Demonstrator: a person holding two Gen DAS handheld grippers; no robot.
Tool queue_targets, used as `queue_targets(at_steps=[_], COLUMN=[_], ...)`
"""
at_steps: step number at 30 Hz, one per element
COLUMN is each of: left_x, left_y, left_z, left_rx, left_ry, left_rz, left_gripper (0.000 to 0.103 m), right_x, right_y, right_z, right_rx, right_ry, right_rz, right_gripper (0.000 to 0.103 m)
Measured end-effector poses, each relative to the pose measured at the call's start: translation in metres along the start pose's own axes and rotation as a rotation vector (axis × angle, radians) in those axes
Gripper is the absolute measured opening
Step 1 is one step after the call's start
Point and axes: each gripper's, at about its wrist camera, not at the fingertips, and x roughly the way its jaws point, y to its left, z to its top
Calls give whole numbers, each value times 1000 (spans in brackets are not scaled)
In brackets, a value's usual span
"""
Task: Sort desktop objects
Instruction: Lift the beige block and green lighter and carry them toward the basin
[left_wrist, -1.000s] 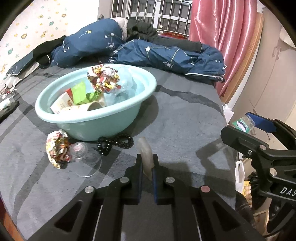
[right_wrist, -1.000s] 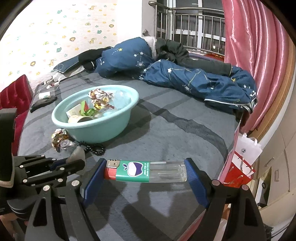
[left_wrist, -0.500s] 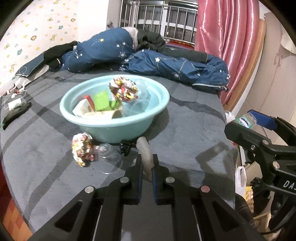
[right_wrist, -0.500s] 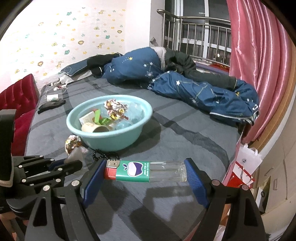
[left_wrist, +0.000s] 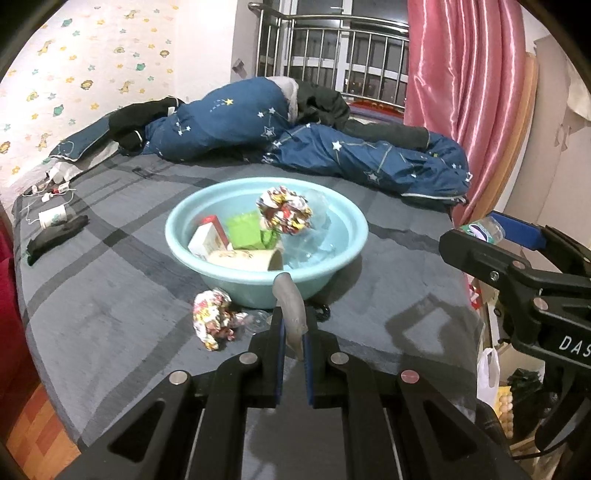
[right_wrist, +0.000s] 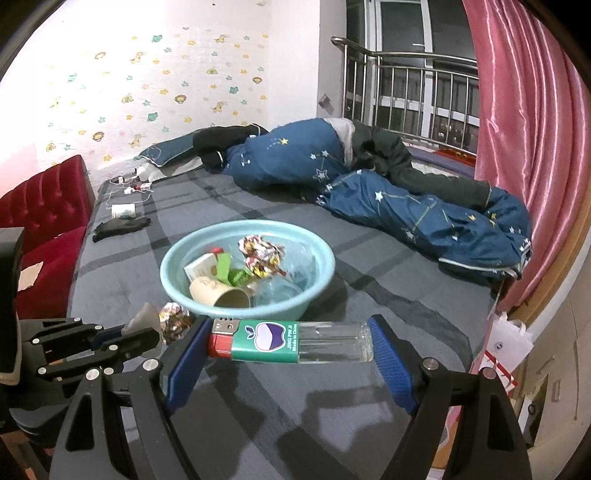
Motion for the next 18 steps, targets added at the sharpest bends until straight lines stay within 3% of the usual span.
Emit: queue_targets(at_steps=[18], left_x=[3], left_y=[25], left_z=[26], left_rx=[-27], left_ry=[-38], left_rz=[18], left_gripper=[9], right_x=[20], right_y=[17], right_z=[44], right_rx=[-31], right_ry=[-45], right_rz=[33], right_gripper=[87])
